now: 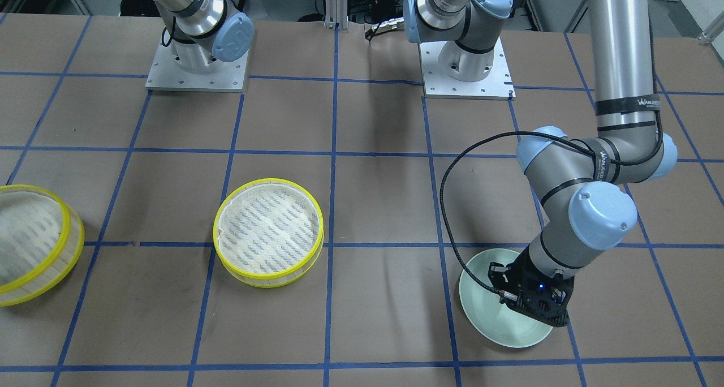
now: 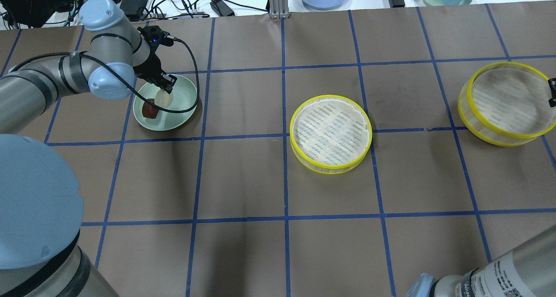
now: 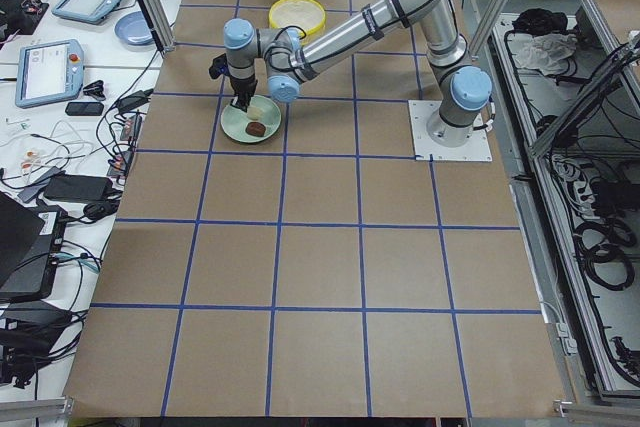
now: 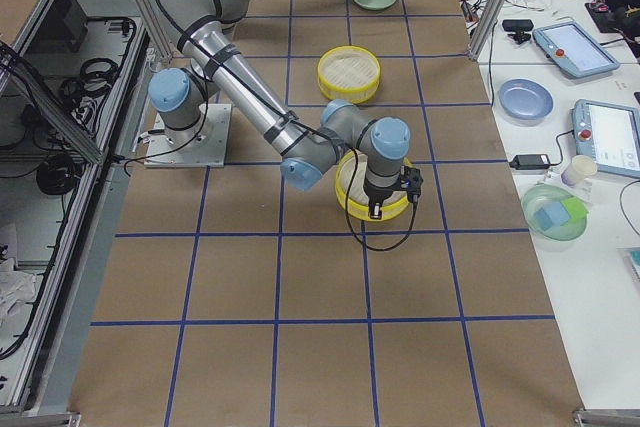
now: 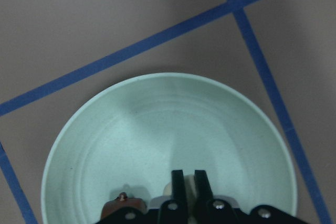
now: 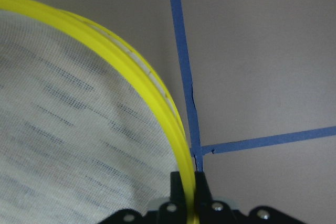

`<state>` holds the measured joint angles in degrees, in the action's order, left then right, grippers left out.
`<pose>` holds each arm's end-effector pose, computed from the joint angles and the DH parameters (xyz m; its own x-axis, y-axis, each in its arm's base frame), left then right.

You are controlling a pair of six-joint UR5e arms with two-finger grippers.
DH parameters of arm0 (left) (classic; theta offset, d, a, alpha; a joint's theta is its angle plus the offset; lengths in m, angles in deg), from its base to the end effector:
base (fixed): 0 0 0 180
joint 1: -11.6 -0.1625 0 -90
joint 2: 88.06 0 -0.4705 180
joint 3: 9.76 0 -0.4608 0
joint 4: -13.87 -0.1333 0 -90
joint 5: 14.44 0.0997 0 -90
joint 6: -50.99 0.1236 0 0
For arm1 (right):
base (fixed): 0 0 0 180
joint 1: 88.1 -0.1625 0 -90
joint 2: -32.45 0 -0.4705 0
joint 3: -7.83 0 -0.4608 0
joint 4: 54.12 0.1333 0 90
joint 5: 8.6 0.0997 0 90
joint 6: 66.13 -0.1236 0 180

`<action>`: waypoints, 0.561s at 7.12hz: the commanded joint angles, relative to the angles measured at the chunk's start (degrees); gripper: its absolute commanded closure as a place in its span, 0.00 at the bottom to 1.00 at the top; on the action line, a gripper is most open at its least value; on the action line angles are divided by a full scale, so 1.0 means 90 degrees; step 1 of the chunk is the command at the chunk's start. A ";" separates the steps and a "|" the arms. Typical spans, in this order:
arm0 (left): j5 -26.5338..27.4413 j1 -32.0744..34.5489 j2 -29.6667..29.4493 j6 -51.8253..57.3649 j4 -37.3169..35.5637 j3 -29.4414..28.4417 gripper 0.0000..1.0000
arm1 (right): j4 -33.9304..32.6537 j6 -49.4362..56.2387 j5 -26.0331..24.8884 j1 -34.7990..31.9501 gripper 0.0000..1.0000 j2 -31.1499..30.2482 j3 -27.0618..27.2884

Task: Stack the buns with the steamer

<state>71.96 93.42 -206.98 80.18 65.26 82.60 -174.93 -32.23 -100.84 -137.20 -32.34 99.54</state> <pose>-0.0349 -0.7486 0.2254 -0.9322 0.3618 -0.0079 0.3591 0.9225 -0.1418 -0.3737 -0.6277 0.2631 -0.9898 0.1241 0.0702 0.1219 0.9919 -0.0346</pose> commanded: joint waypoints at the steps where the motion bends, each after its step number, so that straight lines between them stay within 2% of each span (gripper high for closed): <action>1: -0.0496 0.0574 0.0505 -0.2127 0.0061 -0.0018 1.00 | 0.0083 -0.0026 -0.0006 -0.0023 1.00 -0.0067 -0.0005; 4: -0.1102 0.1726 0.0762 -0.5010 0.0081 0.0011 1.00 | 0.0103 -0.0065 0.0014 -0.0033 1.00 -0.0154 -0.0005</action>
<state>64.45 104.93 -200.67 45.60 66.01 82.50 -174.10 -32.55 -100.80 -137.43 -33.40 99.49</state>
